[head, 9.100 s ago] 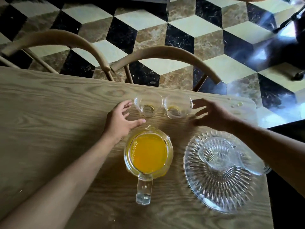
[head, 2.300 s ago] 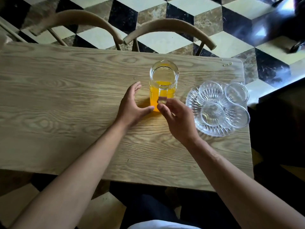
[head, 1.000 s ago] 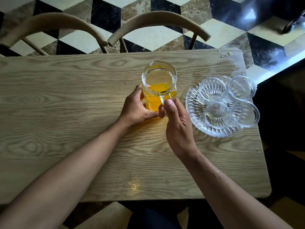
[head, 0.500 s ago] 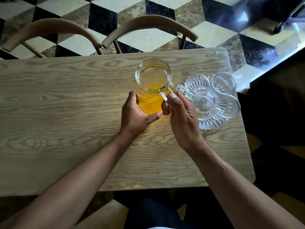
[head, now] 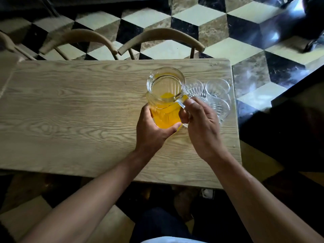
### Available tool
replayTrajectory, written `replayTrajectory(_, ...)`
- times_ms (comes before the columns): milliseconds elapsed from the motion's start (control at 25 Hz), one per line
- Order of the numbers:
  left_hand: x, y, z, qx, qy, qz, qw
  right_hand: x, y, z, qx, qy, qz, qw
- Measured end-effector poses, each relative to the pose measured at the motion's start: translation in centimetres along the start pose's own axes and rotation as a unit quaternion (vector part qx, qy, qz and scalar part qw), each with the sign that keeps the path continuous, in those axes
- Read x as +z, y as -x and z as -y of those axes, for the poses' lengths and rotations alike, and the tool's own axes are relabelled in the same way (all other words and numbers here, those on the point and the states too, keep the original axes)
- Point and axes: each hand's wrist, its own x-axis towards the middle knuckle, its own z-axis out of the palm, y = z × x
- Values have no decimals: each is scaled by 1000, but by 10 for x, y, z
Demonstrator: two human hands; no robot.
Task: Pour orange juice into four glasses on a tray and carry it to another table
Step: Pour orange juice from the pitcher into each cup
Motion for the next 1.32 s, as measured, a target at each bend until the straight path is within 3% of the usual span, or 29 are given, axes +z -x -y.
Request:
replayTrajectory(440, 57, 102, -62, -19, 35, 33, 999, -104, 52, 68, 24, 25, 79, 996)
replayTrajectory(720, 95, 103, -74, -19, 30, 172, 984, -168, 55, 78, 44, 60, 36, 997)
replayTrajectory(1320, 175, 53, -49, -81, 123, 328, 933, -205, 24, 71, 84, 199, -66, 974)
